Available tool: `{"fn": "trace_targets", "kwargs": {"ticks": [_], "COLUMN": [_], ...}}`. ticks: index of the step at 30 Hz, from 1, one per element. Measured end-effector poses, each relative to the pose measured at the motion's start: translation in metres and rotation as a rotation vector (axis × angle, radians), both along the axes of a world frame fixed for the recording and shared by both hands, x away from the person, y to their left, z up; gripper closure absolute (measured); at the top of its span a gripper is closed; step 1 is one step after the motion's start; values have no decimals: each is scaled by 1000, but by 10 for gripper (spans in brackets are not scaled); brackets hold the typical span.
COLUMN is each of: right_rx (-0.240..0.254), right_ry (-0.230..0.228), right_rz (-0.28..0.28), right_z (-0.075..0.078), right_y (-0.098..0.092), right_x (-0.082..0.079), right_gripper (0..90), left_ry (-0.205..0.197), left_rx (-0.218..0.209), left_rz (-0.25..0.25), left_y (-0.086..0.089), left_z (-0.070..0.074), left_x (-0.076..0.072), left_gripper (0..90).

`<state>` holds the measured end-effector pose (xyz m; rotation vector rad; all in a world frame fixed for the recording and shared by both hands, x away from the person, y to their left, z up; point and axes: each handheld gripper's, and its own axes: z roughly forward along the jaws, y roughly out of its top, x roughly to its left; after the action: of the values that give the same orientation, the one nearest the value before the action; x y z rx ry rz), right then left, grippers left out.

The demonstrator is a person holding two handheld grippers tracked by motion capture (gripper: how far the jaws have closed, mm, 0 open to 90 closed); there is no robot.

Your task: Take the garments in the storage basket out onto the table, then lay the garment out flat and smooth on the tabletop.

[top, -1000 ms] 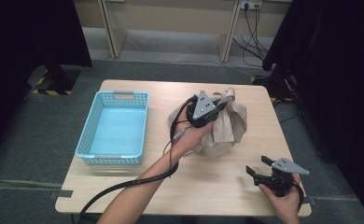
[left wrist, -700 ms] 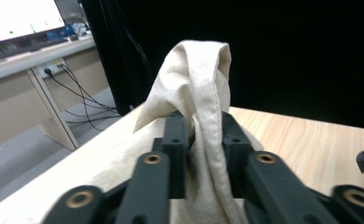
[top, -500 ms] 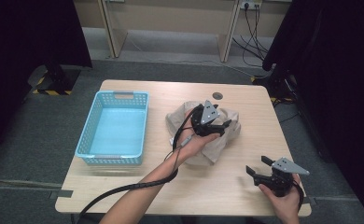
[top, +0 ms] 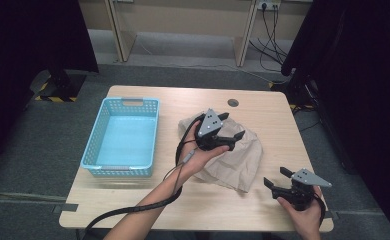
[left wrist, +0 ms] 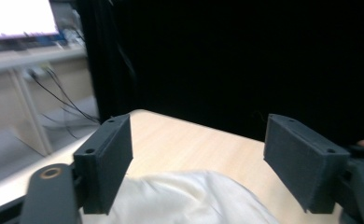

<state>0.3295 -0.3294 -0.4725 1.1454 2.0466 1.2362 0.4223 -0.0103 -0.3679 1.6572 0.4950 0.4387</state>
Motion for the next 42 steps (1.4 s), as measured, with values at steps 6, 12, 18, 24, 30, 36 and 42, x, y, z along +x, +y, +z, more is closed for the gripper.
{"fn": "trace_targets", "kwargs": {"ticks": [6, 12, 18, 24, 30, 36, 42], "right_rx": [9, 8, 8, 4, -6, -9, -101], "right_ry": [3, 8, 14, -29, -72, -68, -2], "right_rz": [-5, -6, -5, 12, 72, 189, 311], "right_z": [0, 0, 0, 3, 25, 46, 50], "right_y": [-1, -1, -1, -1, 11, 36, 79], "right_x": [0, 1, 2, 0, -6, -5, 12], "right_gripper": [213, 213, 212, 207, 217, 281, 293], "left_ry": [52, 17, -36, -30, 0, -42, -67], "left_rx": [-64, -97, -61, -123, -115, -80, -31], "left_rz": [-6, 7, 13, -10, -38, 16, 74], "left_y": [14, 21, 26, 31, 37, 48, 59], "left_z": [-7, -7, -9, -12, -14, -15, -18], "left_x": [-9, -14, -22, -26, -27, -34, -36], "left_gripper": [242, 229, 250, 215, 167, 169, 175]}}
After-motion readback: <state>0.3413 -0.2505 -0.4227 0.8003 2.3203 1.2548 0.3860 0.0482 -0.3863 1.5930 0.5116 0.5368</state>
